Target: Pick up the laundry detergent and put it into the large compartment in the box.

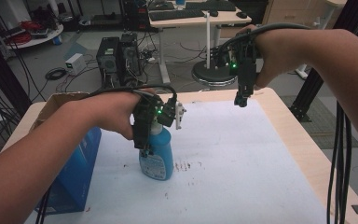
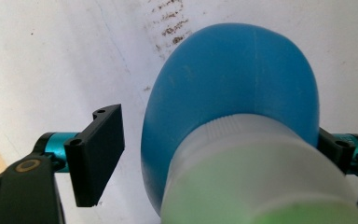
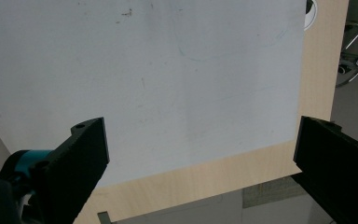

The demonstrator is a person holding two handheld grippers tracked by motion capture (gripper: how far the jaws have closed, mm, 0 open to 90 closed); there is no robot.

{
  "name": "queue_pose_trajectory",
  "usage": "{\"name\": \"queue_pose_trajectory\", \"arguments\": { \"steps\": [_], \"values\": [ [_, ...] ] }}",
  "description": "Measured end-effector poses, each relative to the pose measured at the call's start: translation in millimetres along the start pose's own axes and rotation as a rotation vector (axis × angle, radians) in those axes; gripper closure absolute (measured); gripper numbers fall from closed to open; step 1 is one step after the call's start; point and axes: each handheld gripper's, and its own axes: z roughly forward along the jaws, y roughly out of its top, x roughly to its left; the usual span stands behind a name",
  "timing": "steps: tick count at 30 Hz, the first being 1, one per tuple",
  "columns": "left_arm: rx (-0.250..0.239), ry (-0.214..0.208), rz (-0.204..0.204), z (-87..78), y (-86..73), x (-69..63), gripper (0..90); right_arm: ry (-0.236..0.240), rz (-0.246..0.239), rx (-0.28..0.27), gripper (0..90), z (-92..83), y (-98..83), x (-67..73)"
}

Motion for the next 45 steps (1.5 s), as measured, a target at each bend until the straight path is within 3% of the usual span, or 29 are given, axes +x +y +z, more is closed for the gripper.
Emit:
{"name": "queue_pose_trajectory", "arguments": {
  "steps": [35,40,45],
  "values": [
    [0.017,0.005,0.017,-1.3,3.3,-6.9,37.1,-0.004,-0.012,0.002,2.2,1.2,4.9,0.6],
    [0.050,0.015,0.017,-3.0,5.1,-10.2,37.3,-0.007,-0.013,0.006,2.2,1.2,5.5,1.5],
    [0.009,0.010,-0.032,-26.6,1.2,-22.2,37.3,-0.005,-0.021,0.006,2.2,3.5,8.4,2.5]
  ]
}}
